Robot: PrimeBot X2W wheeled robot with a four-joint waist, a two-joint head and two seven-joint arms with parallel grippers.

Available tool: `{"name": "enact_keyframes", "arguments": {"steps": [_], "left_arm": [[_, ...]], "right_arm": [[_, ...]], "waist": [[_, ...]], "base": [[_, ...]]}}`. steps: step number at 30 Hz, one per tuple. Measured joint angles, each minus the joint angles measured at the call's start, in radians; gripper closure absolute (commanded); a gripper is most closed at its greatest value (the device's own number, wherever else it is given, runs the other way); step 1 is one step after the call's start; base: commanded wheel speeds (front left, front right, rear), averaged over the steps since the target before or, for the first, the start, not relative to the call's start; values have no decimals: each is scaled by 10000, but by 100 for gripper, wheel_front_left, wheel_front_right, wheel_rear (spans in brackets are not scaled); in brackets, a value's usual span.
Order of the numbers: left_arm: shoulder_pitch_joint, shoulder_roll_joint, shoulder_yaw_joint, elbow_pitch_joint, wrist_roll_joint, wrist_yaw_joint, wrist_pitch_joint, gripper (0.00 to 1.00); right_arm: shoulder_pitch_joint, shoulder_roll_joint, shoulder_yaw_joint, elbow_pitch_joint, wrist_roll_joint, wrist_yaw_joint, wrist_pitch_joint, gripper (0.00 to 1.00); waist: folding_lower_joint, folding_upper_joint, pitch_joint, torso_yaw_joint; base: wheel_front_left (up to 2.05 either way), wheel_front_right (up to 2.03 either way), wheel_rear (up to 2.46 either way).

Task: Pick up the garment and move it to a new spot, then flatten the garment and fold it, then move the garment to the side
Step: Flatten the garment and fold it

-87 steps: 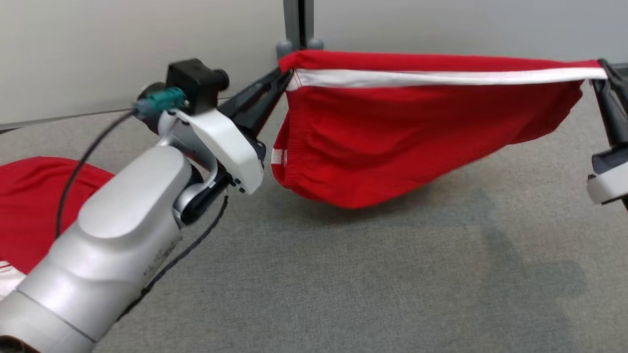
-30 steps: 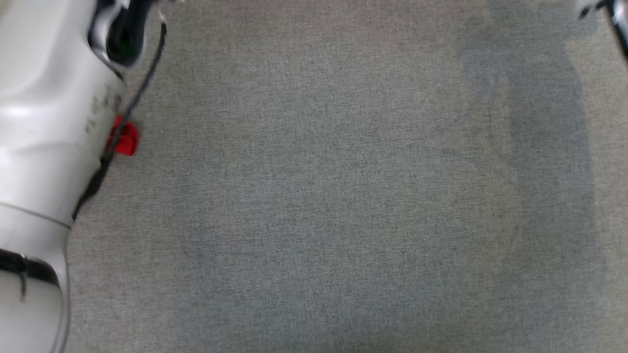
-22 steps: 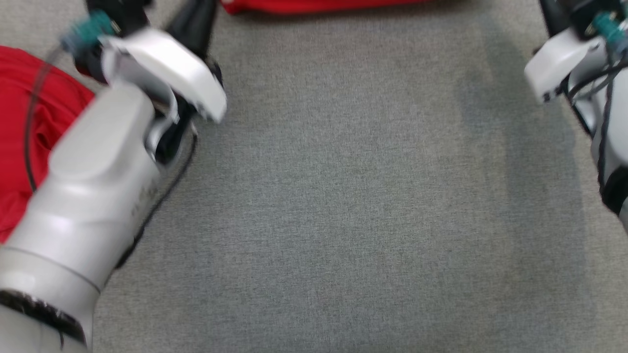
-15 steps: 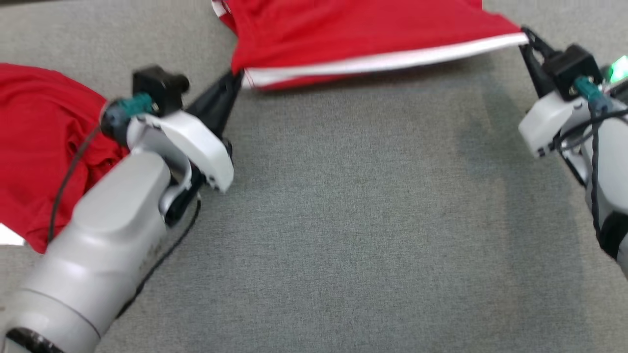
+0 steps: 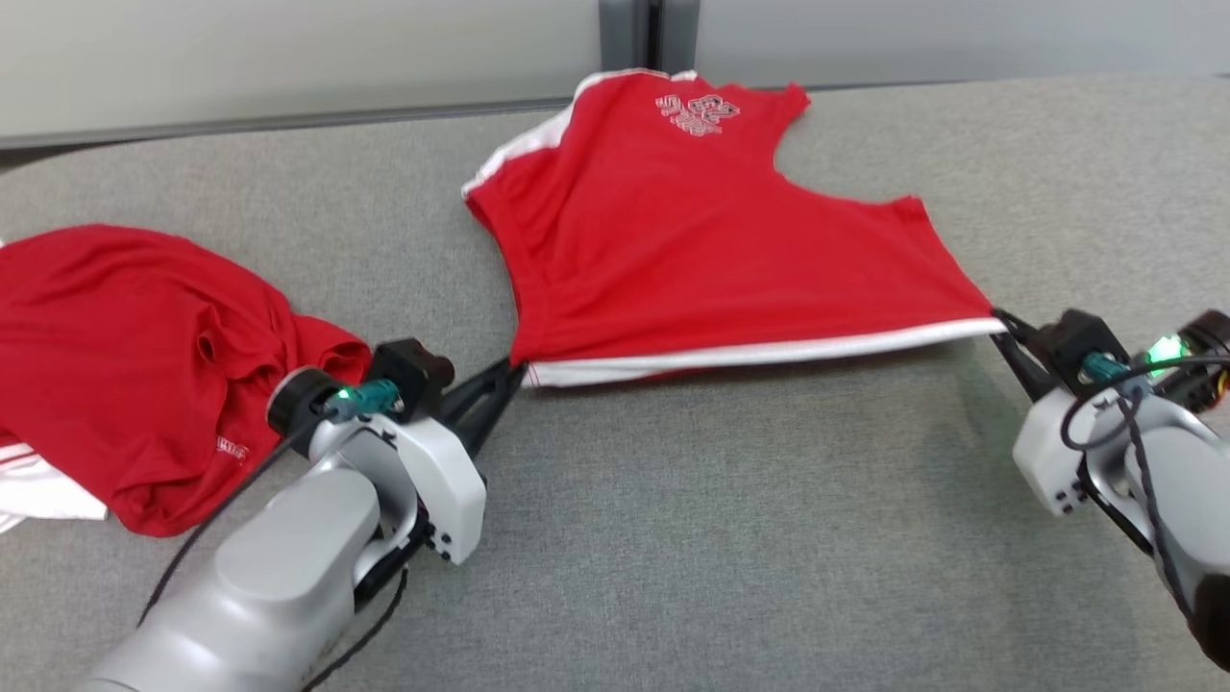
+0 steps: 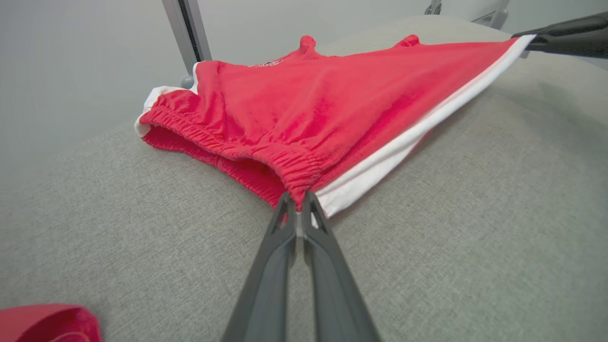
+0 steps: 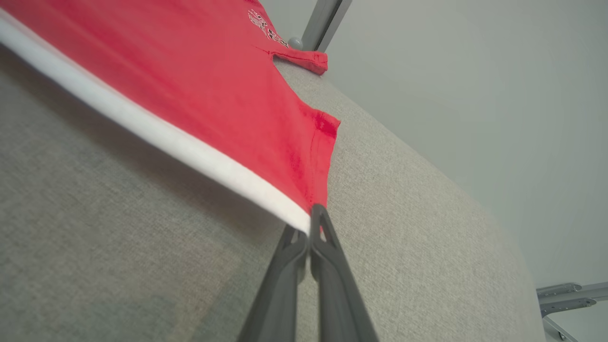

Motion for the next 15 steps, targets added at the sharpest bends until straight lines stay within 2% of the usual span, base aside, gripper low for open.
{"name": "enact_keyframes", "arguments": {"steps": [6,15], "left_arm": [[543,-38,-523,-153,-35,-2,-2,100],[1453,301,-1154,-1246,-451,-12,431,100]], "right_arm": [[516,-886,1404,-598,1452,0,332,100],[1039,-2623,2936,-2127,3152,2,539,100]], "waist": [[0,0,-572,-127],[0,0,-1256,-257]], "base": [[0,0,0],[0,0,0]]}}
